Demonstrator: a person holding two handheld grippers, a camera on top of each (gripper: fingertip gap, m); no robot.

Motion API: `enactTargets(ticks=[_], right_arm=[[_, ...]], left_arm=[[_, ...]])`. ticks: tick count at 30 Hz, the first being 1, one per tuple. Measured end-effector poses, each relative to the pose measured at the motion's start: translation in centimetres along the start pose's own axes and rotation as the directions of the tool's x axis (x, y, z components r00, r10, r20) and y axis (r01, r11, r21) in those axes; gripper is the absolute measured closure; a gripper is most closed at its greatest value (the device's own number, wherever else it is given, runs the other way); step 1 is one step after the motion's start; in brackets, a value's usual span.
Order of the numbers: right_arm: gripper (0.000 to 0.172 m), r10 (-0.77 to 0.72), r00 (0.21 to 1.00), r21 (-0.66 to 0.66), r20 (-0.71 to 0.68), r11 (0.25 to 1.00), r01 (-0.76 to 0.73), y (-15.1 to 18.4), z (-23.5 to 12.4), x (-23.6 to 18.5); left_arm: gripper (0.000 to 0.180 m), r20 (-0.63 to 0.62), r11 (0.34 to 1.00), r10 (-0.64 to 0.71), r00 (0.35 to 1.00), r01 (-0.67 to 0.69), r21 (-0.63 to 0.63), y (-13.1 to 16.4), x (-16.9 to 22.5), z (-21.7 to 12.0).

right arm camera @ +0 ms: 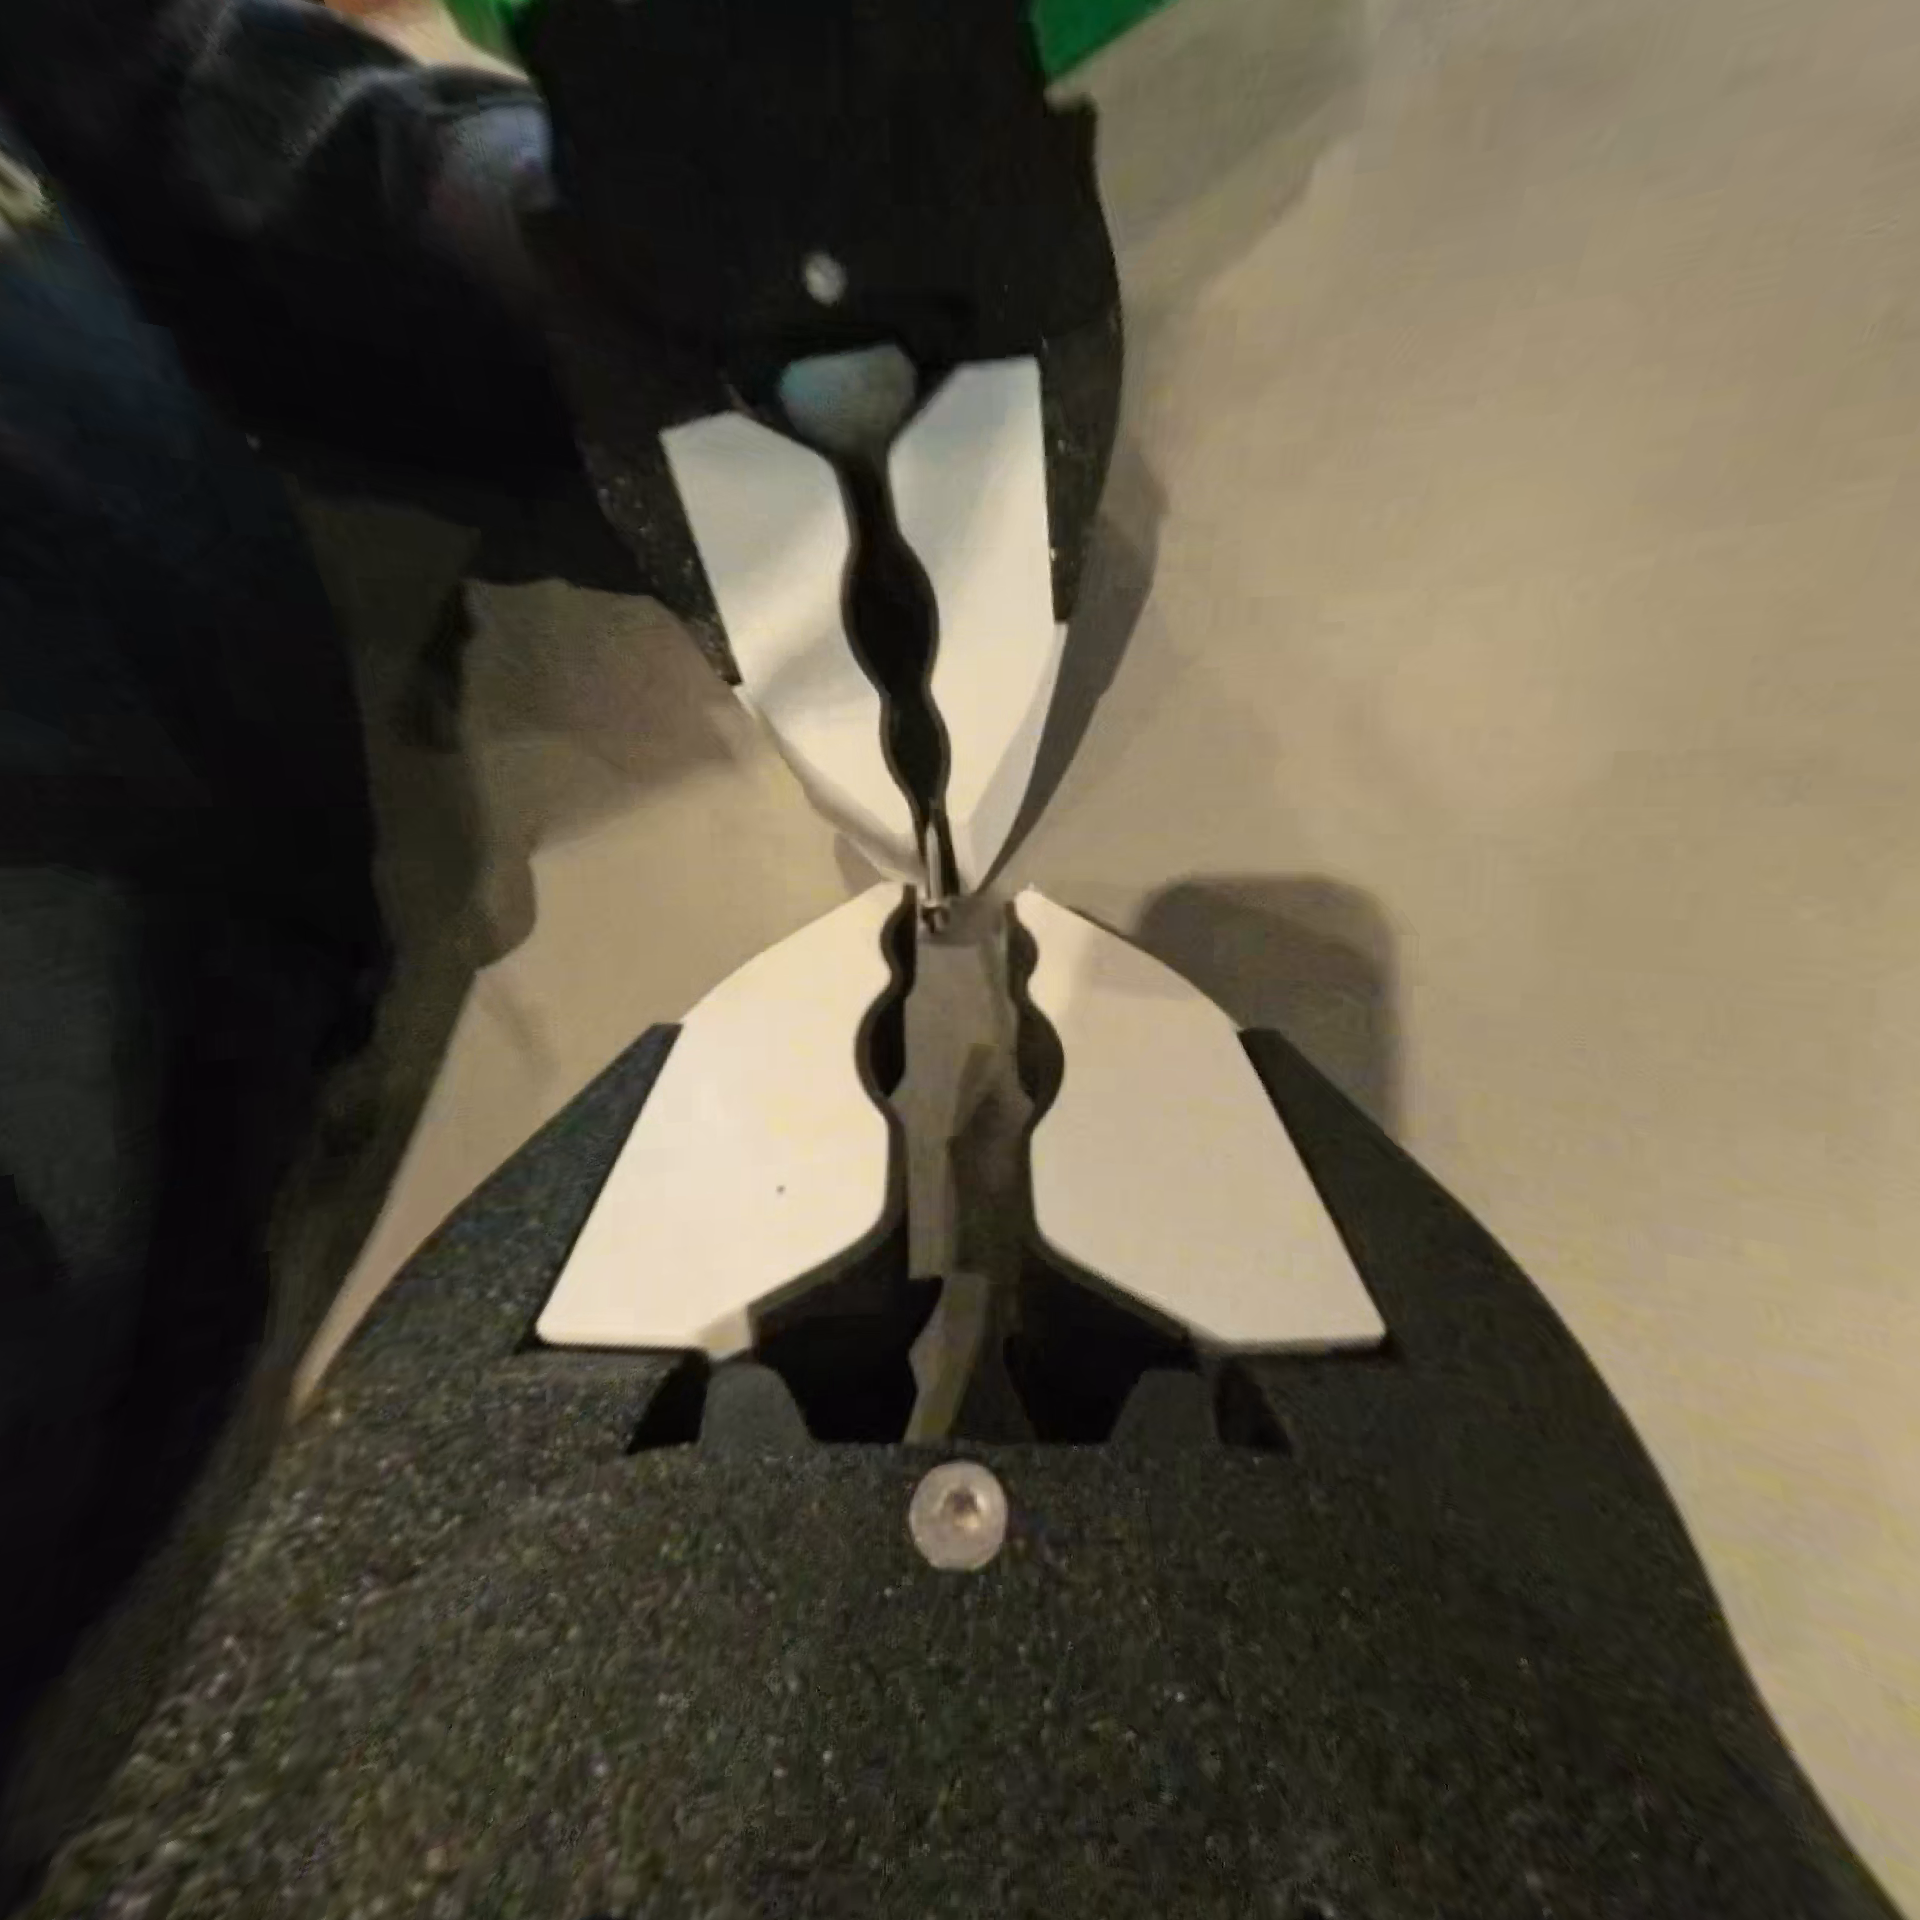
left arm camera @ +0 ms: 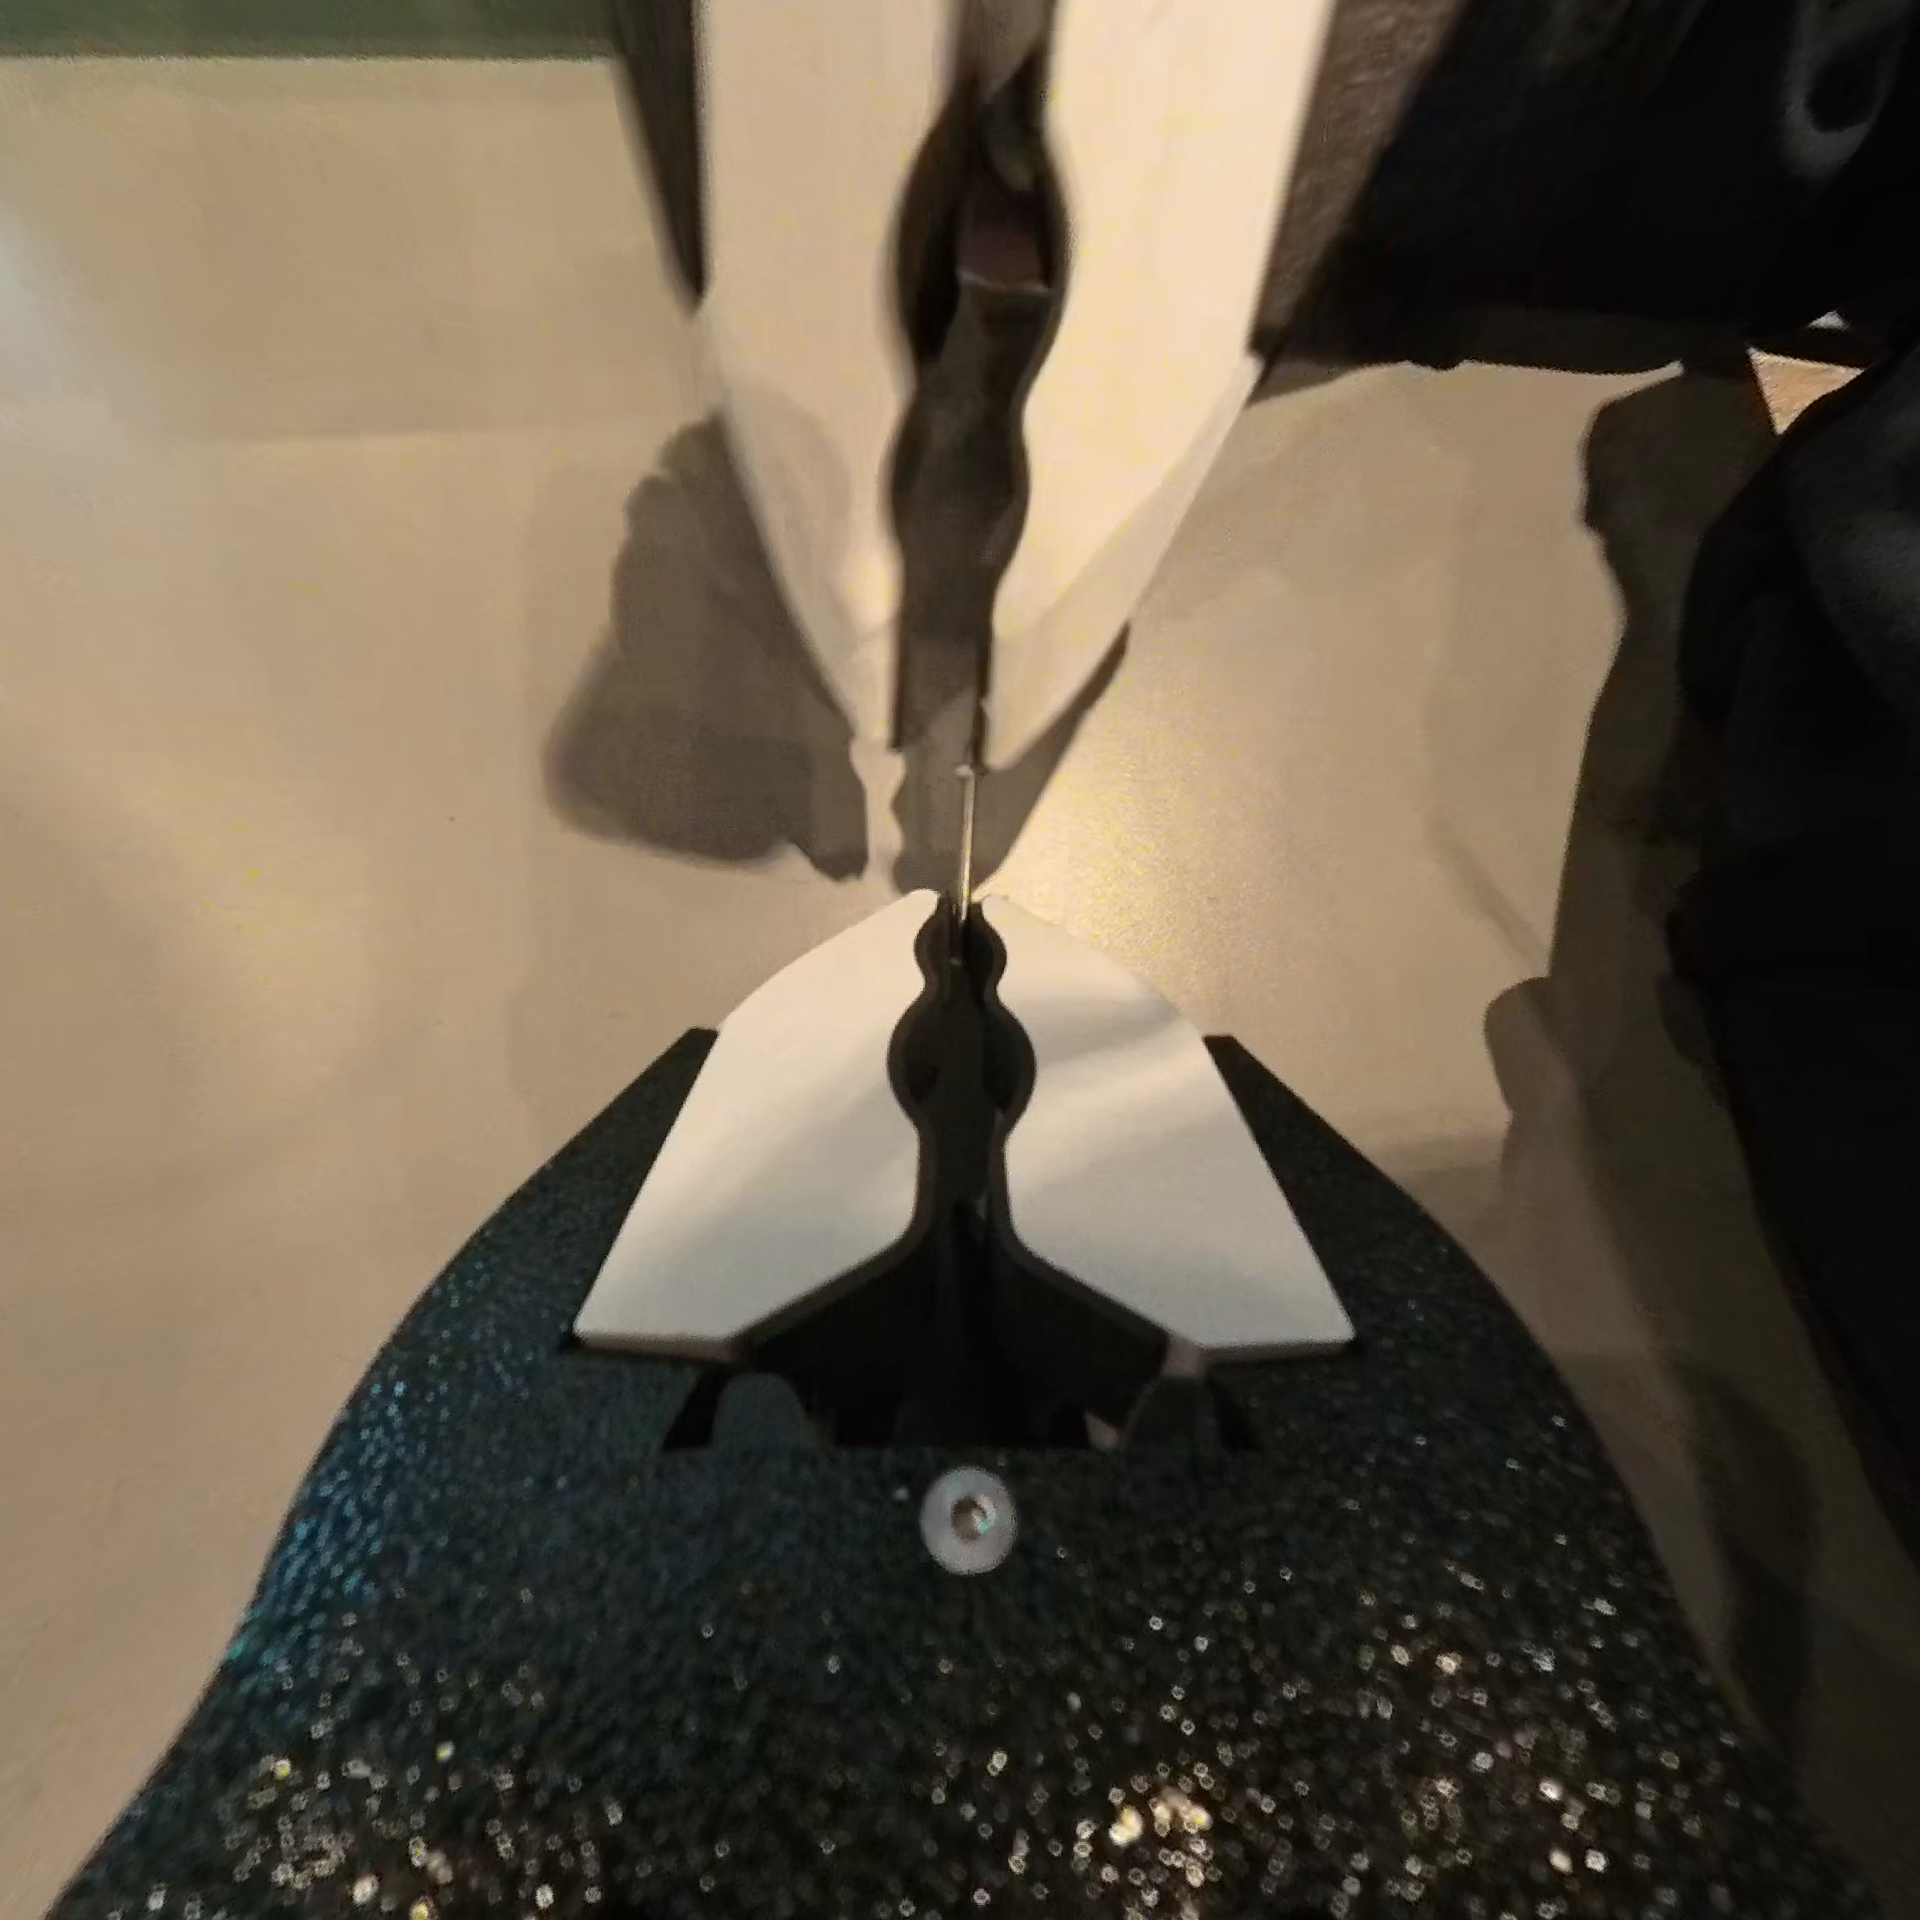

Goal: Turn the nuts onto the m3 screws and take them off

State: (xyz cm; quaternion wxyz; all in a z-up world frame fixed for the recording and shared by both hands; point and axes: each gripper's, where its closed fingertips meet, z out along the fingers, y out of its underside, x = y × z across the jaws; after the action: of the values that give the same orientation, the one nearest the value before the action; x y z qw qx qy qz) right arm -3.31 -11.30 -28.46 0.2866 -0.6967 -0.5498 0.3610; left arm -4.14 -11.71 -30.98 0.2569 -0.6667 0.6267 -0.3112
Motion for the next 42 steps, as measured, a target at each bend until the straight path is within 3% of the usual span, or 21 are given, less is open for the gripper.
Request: enactTargets(ticks=[1,4,7,10,13,15,16,17,18,20,22,27,33,36,38,40,42], right_arm=[[0.151,0.076,0.996,-0.010,0.042,0.997,-0.075,0.2,0.3,-0.1],[0.149,0.174,0.981,-0.048,0.089,0.984,-0.171,0.9,0.8,-0.3],[0.164,0.170,0.979,-0.023,0.117,0.985,-0.168,0.3,0.7,-0.7],[0.167,0.141,0.984,-0.022,0.105,0.990,-0.139,0.3,0.7,-0.5],[0.166,-0.207,0.978,-0.033,-0.014,0.978,0.206,0.5,0.8,-0.2],[0.167,-0.515,0.842,-0.061,-0.161,0.856,0.513,0.2,0.7,0.2],[0.159,-0.575,0.787,-0.076,-0.224,0.815,0.574,0.0,0.7,0.4],[0.151,-0.560,0.786,-0.078,-0.262,0.824,0.561,-0.3,0.6,0.6],[0.143,-0.469,0.849,-0.076,-0.242,0.882,0.465,-0.2,0.6,0.7],[0.131,-0.140,0.988,-0.009,-0.066,0.990,0.140,-0.4,0.5,-0.1],[0.131,0.065,0.997,0.030,0.052,0.997,-0.066,-0.4,0.1,-0.3],[0.152,0.197,0.970,0.005,0.144,0.980,-0.200,0.0,0.6,-0.9],[0.167,0.260,0.955,0.008,0.145,0.964,-0.264,-0.1,0.5,-0.4],[0.167,0.128,0.989,-0.007,0.070,0.992,-0.128,0.2,0.5,-0.3],[0.167,-0.074,0.997,-0.024,0.002,0.997,0.074,0.3,0.6,-0.1],[0.167,-0.335,0.937,-0.052,-0.095,0.942,0.331,0.3,0.6,0.2],[0.167,-0.592,0.784,-0.096,-0.188,0.805,0.585,0.2,0.6,0.3]], left_arm=[[0.178,0.001,1.000,0.002,1.000,-0.002,-0.001,0.0,0.0,0.0],[0.178,-0.006,1.000,-0.006,1.000,0.006,0.004,0.0,0.0,0.0],[0.178,-0.006,1.000,-0.005,1.000,0.005,0.004,0.0,0.0,0.0],[0.178,-0.008,1.000,-0.006,1.000,0.006,0.003,0.0,0.0,0.0],[0.178,-0.008,1.000,-0.009,1.000,0.009,0.004,0.0,-0.1,0.0],[0.178,-0.010,1.000,-0.008,1.000,0.008,0.003,0.0,0.0,0.0],[0.178,-0.011,1.000,-0.010,1.000,0.010,0.004,0.0,0.0,0.0],[0.178,-0.014,1.000,-0.013,1.000,0.013,0.006,0.0,0.0,0.0],[0.178,-0.017,1.000,-0.016,1.000,0.016,0.008,0.0,0.0,0.0],[0.178,-0.014,1.000,-0.013,1.000,0.013,0.005,0.1,0.0,0.0],[0.178,-0.011,1.000,-0.009,1.000,0.009,0.003,0.0,0.0,0.0],[0.178,-0.013,1.000,-0.011,1.000,0.011,0.005,0.0,-0.1,0.0],[0.178,-0.014,1.000,-0.010,1.000,0.010,0.005,0.0,-0.1,0.0],[0.177,-0.014,1.000,-0.012,1.000,0.012,0.006,0.0,-0.1,0.0],[0.178,-0.013,1.000,-0.011,1.000,0.011,0.006,0.0,-0.1,0.0],[0.178,-0.013,1.000,-0.011,1.000,0.011,0.005,0.0,-0.1,0.0],[0.178,-0.017,1.000,-0.015,1.000,0.016,0.008,0.0,-0.1,0.0]])
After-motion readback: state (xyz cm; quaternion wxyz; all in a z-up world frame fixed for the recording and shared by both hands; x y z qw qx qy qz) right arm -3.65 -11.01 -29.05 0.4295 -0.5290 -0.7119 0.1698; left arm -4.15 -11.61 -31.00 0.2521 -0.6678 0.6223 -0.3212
